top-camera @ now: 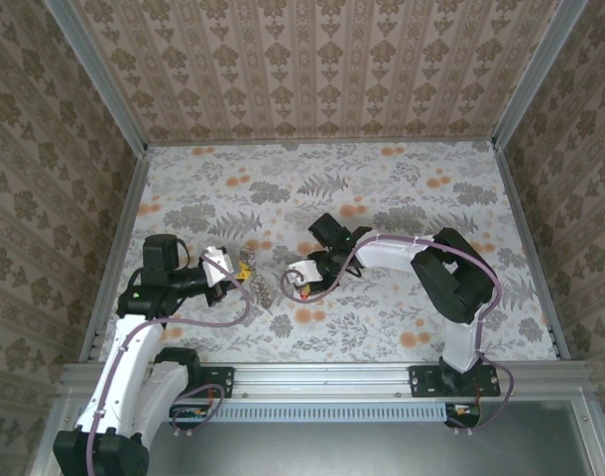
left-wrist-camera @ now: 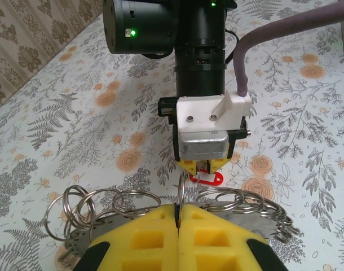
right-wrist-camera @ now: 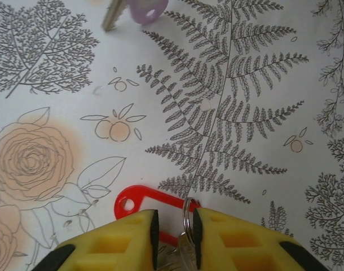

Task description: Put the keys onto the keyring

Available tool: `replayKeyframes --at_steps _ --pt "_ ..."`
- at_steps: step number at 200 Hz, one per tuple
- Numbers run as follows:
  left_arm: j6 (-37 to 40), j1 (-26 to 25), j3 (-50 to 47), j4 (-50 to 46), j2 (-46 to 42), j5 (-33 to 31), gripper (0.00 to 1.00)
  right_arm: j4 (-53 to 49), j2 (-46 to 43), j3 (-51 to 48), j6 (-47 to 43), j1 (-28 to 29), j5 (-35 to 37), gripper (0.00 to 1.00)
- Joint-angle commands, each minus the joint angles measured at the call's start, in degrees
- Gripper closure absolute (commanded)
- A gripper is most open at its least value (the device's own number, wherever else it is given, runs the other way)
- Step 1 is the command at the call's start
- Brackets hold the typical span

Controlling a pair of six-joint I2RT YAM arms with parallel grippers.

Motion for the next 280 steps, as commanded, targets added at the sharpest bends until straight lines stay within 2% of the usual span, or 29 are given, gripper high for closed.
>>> replayKeyframes --at_steps 1,42,79,119,133,138,186,245,256,280 --pt "-0.8 0.5 -0.3 1.8 -1.3 1.2 1.0 0.3 1.5 1.0 1.1 0.3 1.8 0.76" --pt "-1.1 0.5 -0.7 2.2 -1.7 1.3 1.0 5.7 1.2 -1.1 3.4 0.4 4.3 0.76" --pt "-1.5 0.5 -1.2 2.9 -1.9 1.9 1.0 3.9 0.9 -0.5 3.3 0.4 3.3 1.0" --pt "-1.2 0.4 -1.7 3.5 -1.9 1.8 1.0 5.4 -3.4 -3.7 5.8 -0.3 0.5 1.0" --pt "-1.4 0.3 -2.0 4.1 -1.8 1.8 1.0 6.0 -3.9 -4.5 6.5 -0.6 0.9 0.82" --pt "-1.5 0.3 -2.1 4.3 -1.8 1.8 1.0 6.1 -3.9 -4.6 6.5 -0.7 1.5 0.79" --pt "-1.7 0.2 -2.1 4.2 -2.0 1.8 1.0 1.6 -1.3 -2.5 4.8 -0.7 2.9 0.75" --pt "-2.4 0.1 -2.9 4.7 -2.6 1.7 1.0 2.6 -0.6 -2.7 5.5 -0.7 3.4 0.77" --pt "-2.5 0.2 -2.9 4.9 -2.6 1.7 1.0 4.0 -0.9 -3.2 6.3 -0.7 3.8 0.81" --pt "-2.9 -0.2 -3.0 6.0 -2.6 1.8 1.0 6.7 -3.0 -4.9 7.9 -0.7 2.6 0.96"
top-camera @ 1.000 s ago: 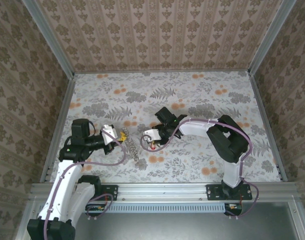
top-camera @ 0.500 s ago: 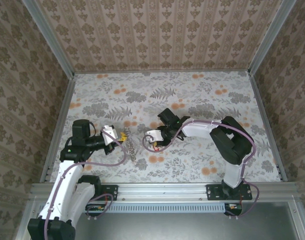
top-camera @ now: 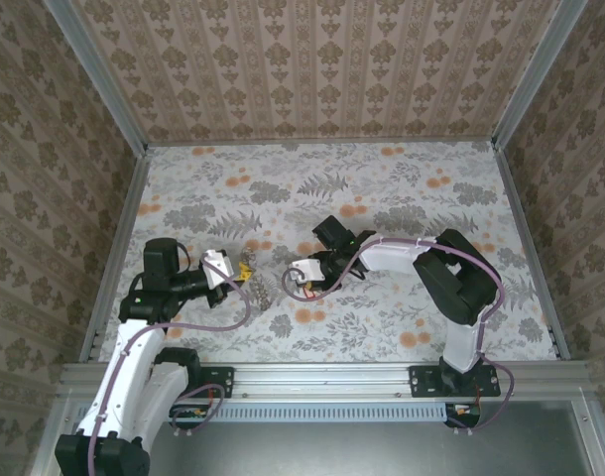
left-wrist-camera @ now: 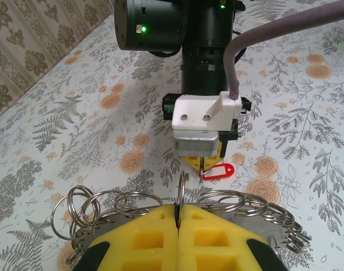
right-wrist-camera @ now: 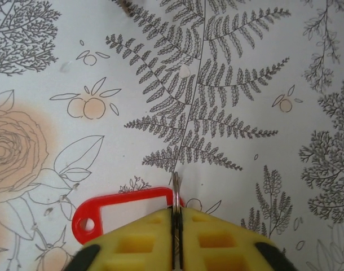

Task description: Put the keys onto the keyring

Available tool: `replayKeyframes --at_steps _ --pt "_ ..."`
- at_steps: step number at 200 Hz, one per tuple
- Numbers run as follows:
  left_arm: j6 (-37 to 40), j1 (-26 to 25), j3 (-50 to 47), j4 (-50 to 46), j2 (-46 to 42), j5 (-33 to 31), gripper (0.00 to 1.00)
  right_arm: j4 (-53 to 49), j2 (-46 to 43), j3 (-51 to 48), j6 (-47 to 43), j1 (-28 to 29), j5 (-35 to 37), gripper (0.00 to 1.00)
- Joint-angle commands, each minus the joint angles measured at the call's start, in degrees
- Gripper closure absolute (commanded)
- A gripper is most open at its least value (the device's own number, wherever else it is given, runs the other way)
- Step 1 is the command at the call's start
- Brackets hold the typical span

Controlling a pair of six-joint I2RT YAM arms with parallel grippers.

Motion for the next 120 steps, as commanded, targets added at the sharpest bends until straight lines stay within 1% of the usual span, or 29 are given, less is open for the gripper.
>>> replayKeyframes --at_steps 1,9,35,49,77,89,111,120 --pt "-1.3 -0.2 -0.3 2.4 -1.0 1.8 1.0 2.3 -1.9 -1.6 2.0 -0.3 -0.8 0.96" --pt "-1.4 -0.6 -0.5 3.1 -1.0 1.6 1.0 3.8 -3.3 -2.4 3.5 -0.3 -1.5 1.0" --pt "-1.5 -2.9 -1.1 6.0 -0.6 -0.3 1.0 9.8 -10.1 -6.7 11.9 -0.4 -2.8 1.0" --pt "-1.6 -4.9 -1.1 7.6 0.3 -2.2 1.0 12.4 -14.0 -8.5 18.5 -0.4 -2.2 1.0" --pt "-1.2 -10.2 -0.8 11.0 2.6 -7.3 1.0 17.1 -21.2 -12.7 27.2 -0.2 -1.4 1.0" --pt "-1.0 -12.0 -0.5 12.0 3.8 -9.3 1.0 18.6 -23.9 -14.0 29.1 0.3 -0.8 1.0" --pt "-1.2 -14.5 0.8 12.9 6.0 -11.8 1.0 18.6 -26.8 -14.6 30.4 1.8 0.5 1.0" --pt "-1.9 -15.5 0.9 14.0 6.6 -12.9 1.0 18.2 -29.3 -14.4 30.9 2.3 0.7 1.0"
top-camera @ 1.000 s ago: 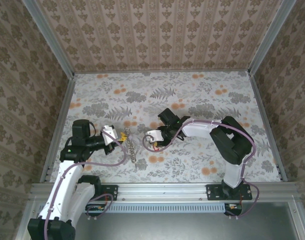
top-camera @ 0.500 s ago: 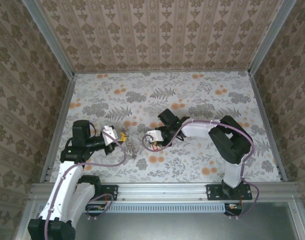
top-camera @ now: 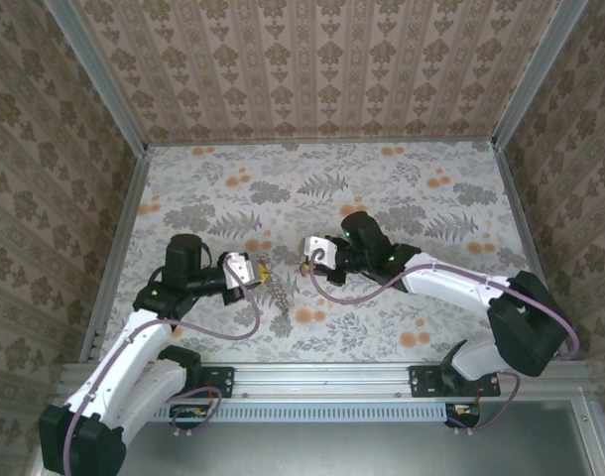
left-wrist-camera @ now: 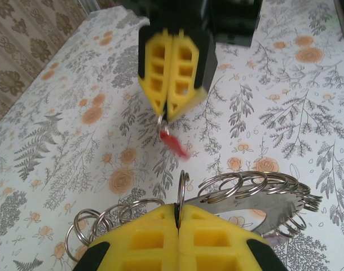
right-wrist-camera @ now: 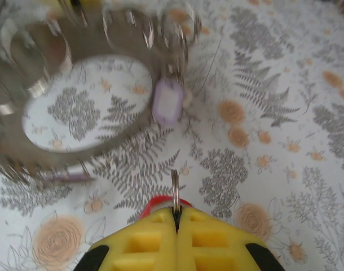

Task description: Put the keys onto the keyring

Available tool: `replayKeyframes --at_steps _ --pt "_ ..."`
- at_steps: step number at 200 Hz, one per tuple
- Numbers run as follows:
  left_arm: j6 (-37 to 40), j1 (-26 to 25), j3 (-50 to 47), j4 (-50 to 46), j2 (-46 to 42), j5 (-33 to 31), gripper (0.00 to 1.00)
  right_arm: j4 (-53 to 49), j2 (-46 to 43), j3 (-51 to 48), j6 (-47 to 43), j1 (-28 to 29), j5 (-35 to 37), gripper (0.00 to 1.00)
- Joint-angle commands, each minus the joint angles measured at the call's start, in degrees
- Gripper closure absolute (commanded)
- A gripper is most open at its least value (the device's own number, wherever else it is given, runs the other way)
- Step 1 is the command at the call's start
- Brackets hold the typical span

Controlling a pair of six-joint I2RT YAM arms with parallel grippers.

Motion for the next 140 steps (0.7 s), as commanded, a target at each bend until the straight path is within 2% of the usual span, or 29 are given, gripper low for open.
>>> replayKeyframes --at_steps 1,55,97,140 --pt "-1.1 -2.0 1.8 4.6 1.2 -3.7 1.0 1.9 -3.9 -0.8 5.2 1.6 0.8 1.0" --pt "-9.0 -4.4 0.6 13.9 2.5 -7.0 1.0 0.3 -5.9 0.5 6.7 4.2 0.5 1.0" --pt "-9.0 -7.8 0.6 14.1 3.2 -8.9 1.0 1.2 -4.4 2.0 8.2 6.0 1.1 1.0" --pt "-9.1 -9.9 0.4 14.3 2.9 -11.5 1.0 7.2 -3.5 0.6 11.6 6.2 0.6 1.0"
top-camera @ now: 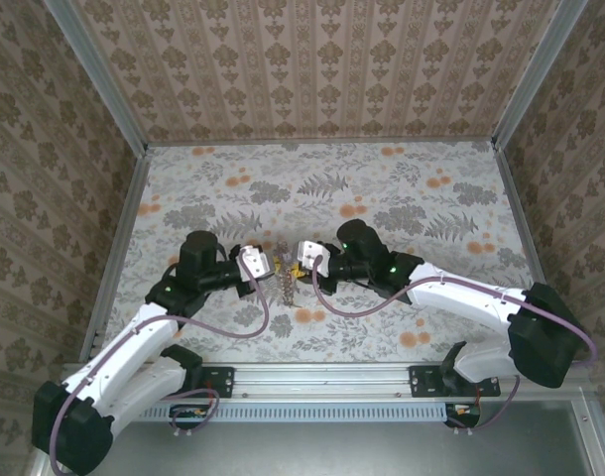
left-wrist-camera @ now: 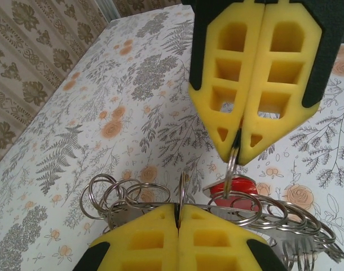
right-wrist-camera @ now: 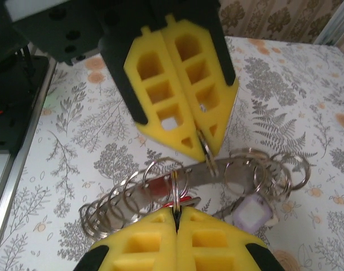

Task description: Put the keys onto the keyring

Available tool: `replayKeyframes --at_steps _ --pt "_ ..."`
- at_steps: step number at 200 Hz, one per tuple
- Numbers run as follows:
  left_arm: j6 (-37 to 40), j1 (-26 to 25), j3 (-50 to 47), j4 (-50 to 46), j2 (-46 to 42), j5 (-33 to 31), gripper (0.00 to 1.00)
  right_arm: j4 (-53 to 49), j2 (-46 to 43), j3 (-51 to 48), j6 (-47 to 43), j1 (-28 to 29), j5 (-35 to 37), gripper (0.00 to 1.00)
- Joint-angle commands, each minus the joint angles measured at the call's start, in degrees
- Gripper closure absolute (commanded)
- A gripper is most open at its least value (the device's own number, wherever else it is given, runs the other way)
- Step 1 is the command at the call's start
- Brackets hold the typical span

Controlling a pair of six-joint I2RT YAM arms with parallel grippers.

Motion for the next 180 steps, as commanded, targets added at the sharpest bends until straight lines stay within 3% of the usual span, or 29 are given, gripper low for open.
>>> replayKeyframes --at_steps 1,95,136,180 --pt "-1.4 -1.1 0.3 2.7 -0.4 -1.6 1.0 4.7 0.7 0.4 3.4 0.2 -0.1 1.0" --pt "-3.6 -2.1 -1.0 6.1 -3.1 -3.2 1.0 6.9 1.1 -1.2 10.8 -0.4 1.4 1.0" --pt "-5.1 -2.1 -1.3 8.1 -4.1 0.3 1.0 9.3 0.2 -3.7 14.6 -1.9 1.1 1.0" --pt "-6.5 -2.1 -2.1 9.9 -4.1 4.0 1.0 7.8 -0.6 -4.1 14.5 -3.5 -4.2 1.0"
